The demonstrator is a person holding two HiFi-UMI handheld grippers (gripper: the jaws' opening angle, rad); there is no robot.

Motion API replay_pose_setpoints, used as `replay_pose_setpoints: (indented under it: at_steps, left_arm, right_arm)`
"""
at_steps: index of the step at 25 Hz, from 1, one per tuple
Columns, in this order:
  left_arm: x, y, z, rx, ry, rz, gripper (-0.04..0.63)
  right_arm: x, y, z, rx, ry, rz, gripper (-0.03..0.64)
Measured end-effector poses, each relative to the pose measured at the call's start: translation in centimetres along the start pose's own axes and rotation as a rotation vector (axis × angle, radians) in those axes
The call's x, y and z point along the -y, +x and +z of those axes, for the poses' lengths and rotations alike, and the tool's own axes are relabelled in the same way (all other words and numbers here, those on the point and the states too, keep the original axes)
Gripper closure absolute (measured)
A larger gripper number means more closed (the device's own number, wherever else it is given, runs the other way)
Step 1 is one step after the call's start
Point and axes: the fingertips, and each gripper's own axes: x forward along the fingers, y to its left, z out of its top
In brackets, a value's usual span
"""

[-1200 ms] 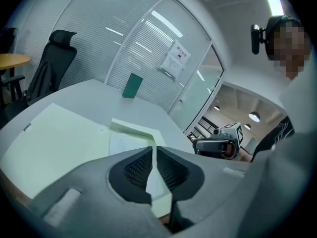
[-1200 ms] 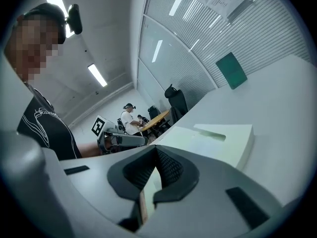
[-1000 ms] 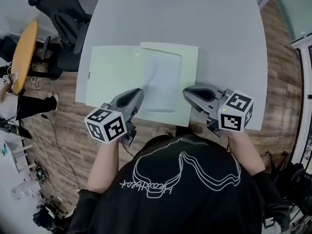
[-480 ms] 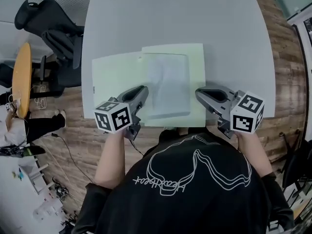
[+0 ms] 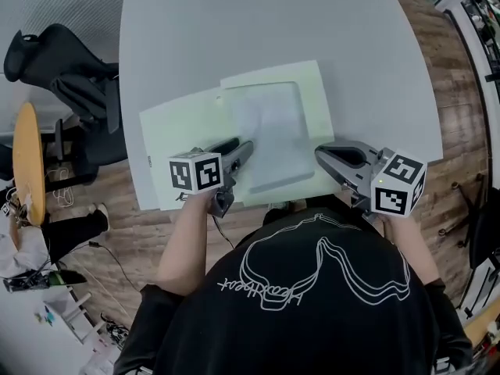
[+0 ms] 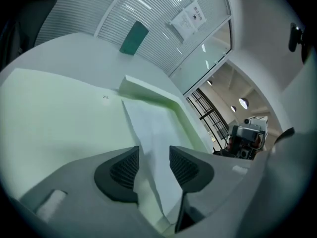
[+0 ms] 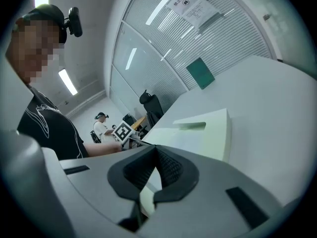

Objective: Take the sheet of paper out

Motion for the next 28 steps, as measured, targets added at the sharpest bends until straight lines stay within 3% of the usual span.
replay_pose_setpoints:
  at_steps: [10, 14, 17, 21, 28]
  left_arm:
    - [-0.8, 1.8, -1.3, -0.085, -0.114, -0.049, 0.408]
    - [-0.7, 2.1, -1.2, -0.089, -0.193, -0.079, 0.415]
    - [-1.0, 2.3, -1.2, -0.073, -0.234, -0.088, 0.498]
    - [-1.2, 2.4, -1.4, -0.056, -0.239, -0.082, 0.552]
    - [-1.1, 1.8, -1.3, -0.048, -0.229, -0.104, 0.581]
  right_arm:
    - [-1.3, -0.3, -0.2, -0.001, 0.002, -0.061, 0.611]
    - [-1.6, -0.3, -0.6, -0.006, 0.011, -0.076, 0.611]
    - [-1.6, -0.1, -1.0, -0.012, 0.025, -0.085, 0.611]
    - [-1.8, 0.3, -1.5, -0.018, 0.041, -0.096, 0.611]
    - [-2.2, 0.6, -2.9, -0.039, 0.059, -0.121, 0.611]
